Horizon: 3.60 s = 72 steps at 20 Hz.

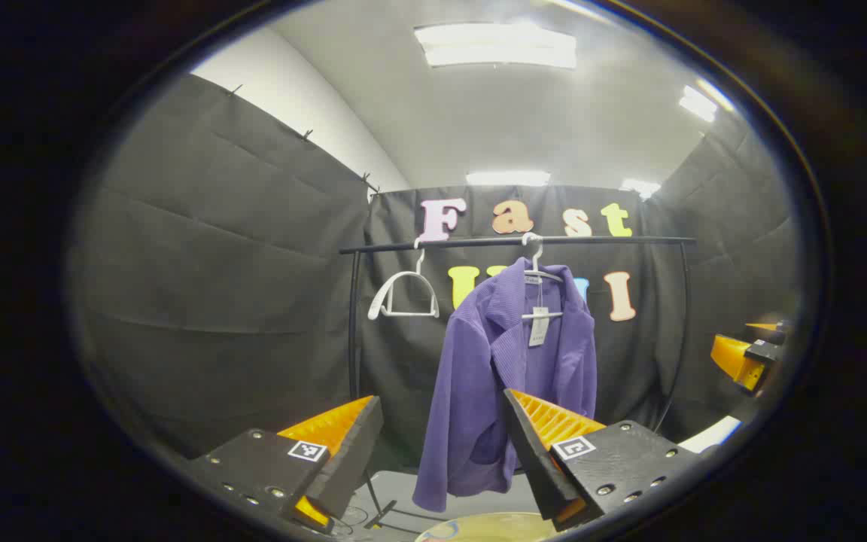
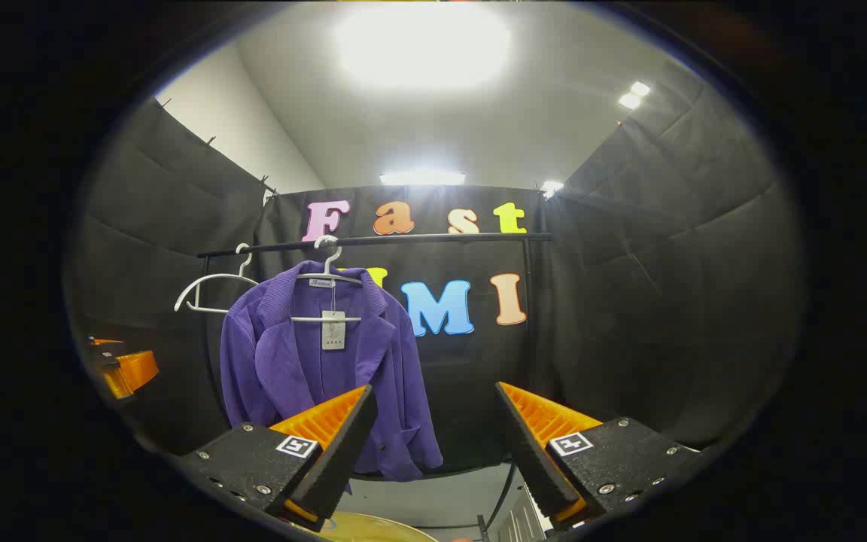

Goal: Grasp the clothes on the hanger with both hands and then place them into the laundry hamper below.

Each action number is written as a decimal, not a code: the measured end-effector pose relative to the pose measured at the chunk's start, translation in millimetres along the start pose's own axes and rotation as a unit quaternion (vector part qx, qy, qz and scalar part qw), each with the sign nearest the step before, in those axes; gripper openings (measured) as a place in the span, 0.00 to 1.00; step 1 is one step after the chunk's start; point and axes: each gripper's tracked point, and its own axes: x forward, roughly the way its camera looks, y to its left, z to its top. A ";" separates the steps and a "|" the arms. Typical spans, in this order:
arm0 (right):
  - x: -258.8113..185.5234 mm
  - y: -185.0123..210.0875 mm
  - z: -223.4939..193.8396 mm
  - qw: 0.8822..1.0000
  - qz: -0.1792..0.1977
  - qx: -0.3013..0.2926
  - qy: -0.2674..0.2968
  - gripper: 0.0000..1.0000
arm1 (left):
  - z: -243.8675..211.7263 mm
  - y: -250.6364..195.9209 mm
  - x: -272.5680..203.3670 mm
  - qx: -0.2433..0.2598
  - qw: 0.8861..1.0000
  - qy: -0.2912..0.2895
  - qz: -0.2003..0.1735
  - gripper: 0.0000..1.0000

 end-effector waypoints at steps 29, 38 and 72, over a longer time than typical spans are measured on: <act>45.7 -0.8 34.4 1.000 0.021 0.019 -0.011 0.96 | 26.7 -37.3 49.4 0.009 1.000 -0.005 -0.015 0.98; 122.1 25.0 41.9 0.996 0.073 0.050 -0.015 0.95 | 43.6 -77.7 101.1 0.017 0.999 -0.021 -0.019 0.98; 326.4 123.4 -49.5 0.972 0.195 0.113 0.073 0.95 | -42.2 -138.0 286.6 0.030 0.997 0.035 0.068 0.87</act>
